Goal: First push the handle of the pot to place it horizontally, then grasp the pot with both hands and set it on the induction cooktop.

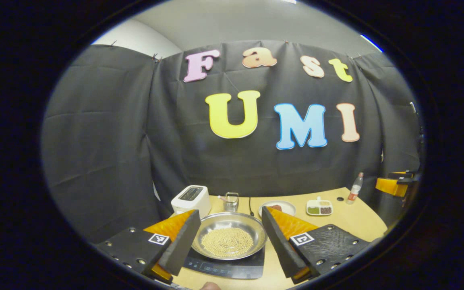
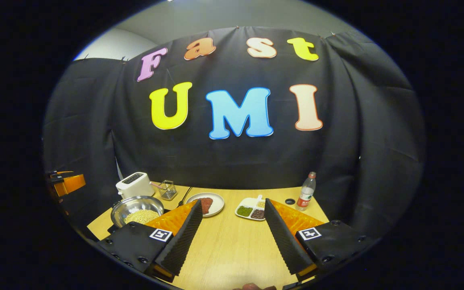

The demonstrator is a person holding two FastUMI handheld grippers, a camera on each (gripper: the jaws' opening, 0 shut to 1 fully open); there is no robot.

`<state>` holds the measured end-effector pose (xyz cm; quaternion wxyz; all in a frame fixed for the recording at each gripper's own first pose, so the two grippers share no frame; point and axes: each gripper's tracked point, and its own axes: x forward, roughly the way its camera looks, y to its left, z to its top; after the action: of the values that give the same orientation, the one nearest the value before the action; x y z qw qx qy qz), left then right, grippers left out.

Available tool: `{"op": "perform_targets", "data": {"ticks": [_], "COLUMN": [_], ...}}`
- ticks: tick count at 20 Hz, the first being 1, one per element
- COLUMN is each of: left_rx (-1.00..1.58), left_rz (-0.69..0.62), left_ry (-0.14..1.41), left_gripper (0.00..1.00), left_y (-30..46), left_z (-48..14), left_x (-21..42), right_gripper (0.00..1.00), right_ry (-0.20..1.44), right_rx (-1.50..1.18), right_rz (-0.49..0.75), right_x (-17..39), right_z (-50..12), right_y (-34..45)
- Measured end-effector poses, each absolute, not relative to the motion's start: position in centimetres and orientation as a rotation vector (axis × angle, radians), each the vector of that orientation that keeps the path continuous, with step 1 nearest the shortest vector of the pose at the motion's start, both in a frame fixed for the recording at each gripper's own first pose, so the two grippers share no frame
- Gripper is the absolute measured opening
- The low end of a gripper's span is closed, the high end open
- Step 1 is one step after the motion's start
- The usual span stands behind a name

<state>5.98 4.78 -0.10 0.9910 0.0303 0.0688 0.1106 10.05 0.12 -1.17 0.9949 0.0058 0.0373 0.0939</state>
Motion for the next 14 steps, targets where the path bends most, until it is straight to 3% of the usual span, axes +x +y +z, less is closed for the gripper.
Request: {"op": "perform_targets", "data": {"ticks": [6,14], "left_rx": [0.076,0.061], "left_rz": [0.160,0.196], "left_ry": [0.061,0.001], "left_gripper": [0.89,0.89], "left_y": [-0.8,-5.7], "left_z": [2.0,1.8], "left_x": [2.0,-3.0], "right_gripper": [0.98,0.97], "right_ry": [-0.012,-0.072], "right_rx": [0.056,0.079], "right_rz": [0.116,0.067], "right_x": [4.6,-2.7], "right_z": [-0.5,-0.5], "right_y": [-5.6,-11.3]}}
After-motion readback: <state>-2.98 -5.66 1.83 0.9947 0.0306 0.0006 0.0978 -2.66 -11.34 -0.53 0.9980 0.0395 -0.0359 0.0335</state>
